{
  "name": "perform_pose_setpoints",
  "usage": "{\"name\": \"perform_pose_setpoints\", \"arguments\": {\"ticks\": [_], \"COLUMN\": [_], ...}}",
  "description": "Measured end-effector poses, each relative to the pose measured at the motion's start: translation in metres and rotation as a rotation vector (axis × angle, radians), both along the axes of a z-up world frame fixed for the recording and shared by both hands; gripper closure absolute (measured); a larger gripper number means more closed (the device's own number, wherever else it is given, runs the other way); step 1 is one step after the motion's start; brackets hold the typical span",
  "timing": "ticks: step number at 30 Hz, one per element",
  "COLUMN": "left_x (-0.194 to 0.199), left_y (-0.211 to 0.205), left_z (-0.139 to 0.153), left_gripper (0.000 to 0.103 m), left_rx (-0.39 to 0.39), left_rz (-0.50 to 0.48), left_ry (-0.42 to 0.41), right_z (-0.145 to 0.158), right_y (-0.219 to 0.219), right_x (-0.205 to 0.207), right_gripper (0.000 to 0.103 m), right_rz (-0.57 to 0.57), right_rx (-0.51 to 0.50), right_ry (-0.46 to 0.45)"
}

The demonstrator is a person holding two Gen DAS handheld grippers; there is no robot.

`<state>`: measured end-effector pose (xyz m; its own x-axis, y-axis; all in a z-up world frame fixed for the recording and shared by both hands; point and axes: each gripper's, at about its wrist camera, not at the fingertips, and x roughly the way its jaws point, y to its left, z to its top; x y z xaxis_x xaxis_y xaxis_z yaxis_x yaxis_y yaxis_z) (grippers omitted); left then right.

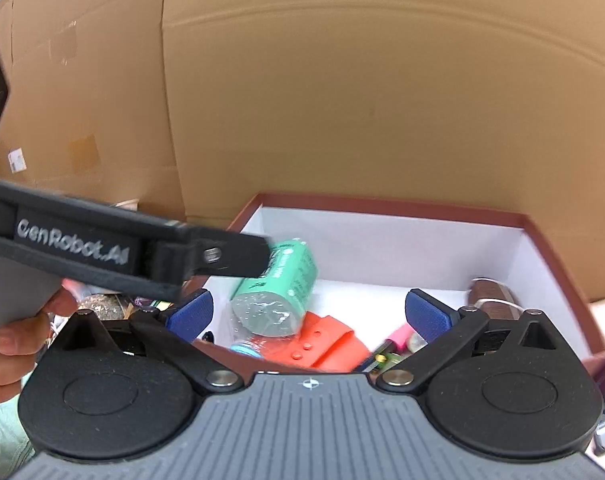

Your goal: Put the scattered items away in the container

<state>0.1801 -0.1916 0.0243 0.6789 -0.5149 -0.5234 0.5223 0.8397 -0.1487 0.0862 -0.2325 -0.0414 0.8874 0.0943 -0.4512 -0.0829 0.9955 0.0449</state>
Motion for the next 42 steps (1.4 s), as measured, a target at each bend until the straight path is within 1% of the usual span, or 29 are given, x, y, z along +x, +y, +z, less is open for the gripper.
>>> {"name": "perform_pose_setpoints", "arguments": {"ticks": [4,7,8,9,10,11,14,15,18,23,32,37,42], "left_x": [-0.029,-0.047,-0.052,-0.057,-0.062,-0.066,-0.077,-0.081,-0.090,-0.101,-0.119,-0.120,-0.117], "left_y": [0.002,0.003,0.003,0.004,0.005,0.006,0.007,0.007,0.006,0.002,-0.009,-0.012,-0.011], "left_z": [0.003,0.000,-0.001,-0.002,-0.003,-0.004,-0.008,-0.009,-0.012,-0.014,-0.011,-0.013,-0.017], "left_gripper": [0.000,0.000,0.000,0.000,0.000,0.000,0.000,0.000,0.000,0.000,0.000,0.000,0.000], "left_rx": [0.027,0.046,0.051,0.052,0.055,0.058,0.082,0.096,0.126,0.149,0.175,0.199,0.189], "left_rz": [0.036,0.067,0.078,0.092,0.105,0.114,0.131,0.138,0.151,0.136,0.100,0.105,0.095], "left_ry": [-0.023,-0.016,-0.012,-0.006,0.002,0.011,0.034,0.036,0.043,0.050,0.019,0.018,0.042], "right_z": [0.002,0.002,0.008,0.005,0.001,0.002,0.008,0.010,0.011,0.010,0.009,0.008,0.009], "right_y": [-0.004,-0.013,-0.030,-0.058,-0.057,-0.056,-0.057,-0.054,-0.058,-0.063,-0.064,-0.063,-0.060], "right_x": [-0.029,-0.049,-0.041,-0.042,-0.062,-0.069,-0.073,-0.091,-0.107,-0.119,-0.133,-0.133,-0.133], "right_gripper": [0.000,0.000,0.000,0.000,0.000,0.000,0.000,0.000,0.000,0.000,0.000,0.000,0.000], "right_rz": [-0.057,-0.097,-0.108,-0.113,-0.115,-0.122,-0.147,-0.148,-0.154,-0.173,-0.179,-0.173,-0.164], "right_rx": [-0.018,-0.022,-0.017,-0.015,-0.019,-0.026,-0.048,-0.051,-0.053,-0.058,-0.058,-0.060,-0.051], "right_ry": [-0.029,-0.041,-0.044,-0.043,-0.039,-0.036,-0.027,-0.024,-0.011,0.000,0.003,0.007,0.001]}}
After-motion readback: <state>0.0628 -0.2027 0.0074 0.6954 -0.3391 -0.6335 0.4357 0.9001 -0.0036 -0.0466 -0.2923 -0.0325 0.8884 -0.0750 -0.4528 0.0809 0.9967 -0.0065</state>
